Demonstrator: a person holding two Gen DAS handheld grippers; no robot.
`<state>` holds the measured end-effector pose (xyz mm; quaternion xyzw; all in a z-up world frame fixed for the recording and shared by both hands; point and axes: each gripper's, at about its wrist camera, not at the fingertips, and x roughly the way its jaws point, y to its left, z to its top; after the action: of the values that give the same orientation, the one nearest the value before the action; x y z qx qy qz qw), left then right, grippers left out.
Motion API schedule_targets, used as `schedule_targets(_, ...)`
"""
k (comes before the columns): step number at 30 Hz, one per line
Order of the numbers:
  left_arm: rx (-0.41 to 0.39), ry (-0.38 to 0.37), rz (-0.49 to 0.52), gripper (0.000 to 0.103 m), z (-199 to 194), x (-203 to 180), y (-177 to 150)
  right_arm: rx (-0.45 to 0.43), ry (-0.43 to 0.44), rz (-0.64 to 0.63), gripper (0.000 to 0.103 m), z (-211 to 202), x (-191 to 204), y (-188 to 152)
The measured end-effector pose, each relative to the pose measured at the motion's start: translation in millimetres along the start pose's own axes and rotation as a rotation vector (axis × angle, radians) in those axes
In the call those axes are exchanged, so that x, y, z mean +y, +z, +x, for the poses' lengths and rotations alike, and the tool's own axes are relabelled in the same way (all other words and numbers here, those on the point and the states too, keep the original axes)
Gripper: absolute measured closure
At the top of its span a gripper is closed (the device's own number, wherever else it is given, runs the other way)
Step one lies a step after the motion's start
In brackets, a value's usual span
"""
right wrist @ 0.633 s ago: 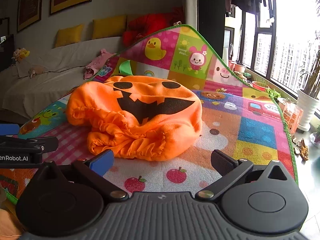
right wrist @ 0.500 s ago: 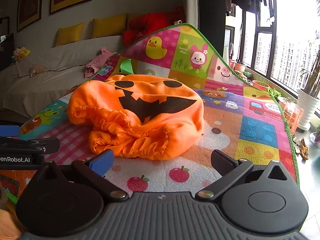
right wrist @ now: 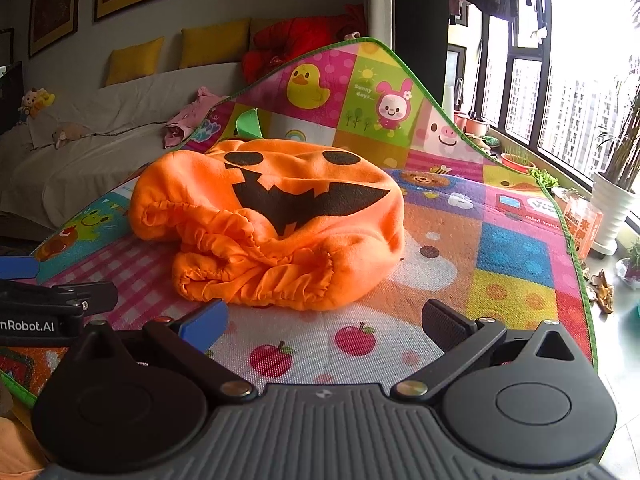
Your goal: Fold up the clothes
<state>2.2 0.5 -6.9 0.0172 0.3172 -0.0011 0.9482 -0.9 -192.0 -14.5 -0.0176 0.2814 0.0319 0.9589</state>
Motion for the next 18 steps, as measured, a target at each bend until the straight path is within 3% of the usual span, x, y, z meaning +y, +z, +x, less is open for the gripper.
schedule_targets(18, 0.027, -0.007, -0.007, 0.000, 3.6, 0.9, -1.8, 0.005, 0.000, -0.001, 0.000, 1.0, 0.0, -0.5)
